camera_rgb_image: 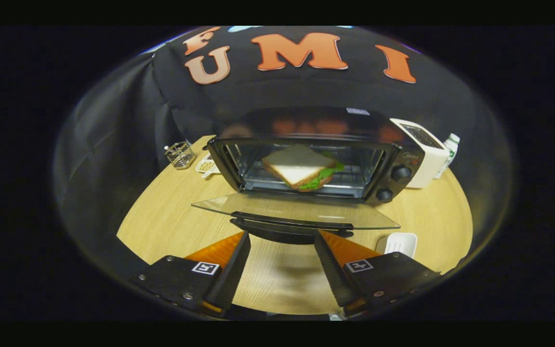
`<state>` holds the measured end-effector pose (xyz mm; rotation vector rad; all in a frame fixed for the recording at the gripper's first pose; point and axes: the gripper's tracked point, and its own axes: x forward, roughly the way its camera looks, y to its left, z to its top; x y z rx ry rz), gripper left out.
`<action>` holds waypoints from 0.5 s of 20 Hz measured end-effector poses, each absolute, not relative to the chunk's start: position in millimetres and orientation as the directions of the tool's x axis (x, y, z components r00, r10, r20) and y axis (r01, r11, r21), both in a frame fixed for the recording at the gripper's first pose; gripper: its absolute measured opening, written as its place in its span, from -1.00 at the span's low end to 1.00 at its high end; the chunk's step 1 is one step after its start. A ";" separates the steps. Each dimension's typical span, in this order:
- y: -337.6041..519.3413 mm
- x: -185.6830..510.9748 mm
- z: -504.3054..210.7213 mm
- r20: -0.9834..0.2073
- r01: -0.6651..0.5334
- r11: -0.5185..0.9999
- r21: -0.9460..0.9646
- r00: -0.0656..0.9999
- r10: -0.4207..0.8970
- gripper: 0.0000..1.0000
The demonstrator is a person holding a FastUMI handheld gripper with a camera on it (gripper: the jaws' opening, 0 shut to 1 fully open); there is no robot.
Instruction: Open the toaster oven, put the food inside, and close the toaster oven door.
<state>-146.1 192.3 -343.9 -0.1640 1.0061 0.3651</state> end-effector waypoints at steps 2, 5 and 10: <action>195.4 -137.4 -338.2 -0.833 -0.391 0.920 -0.004 0.511 0.214 0.56; 201.1 -114.8 -327.7 -0.776 -0.426 0.901 -0.078 0.594 0.213 0.56; 207.4 -73.1 -323.0 -0.706 -0.451 0.871 -0.194 0.681 0.195 0.58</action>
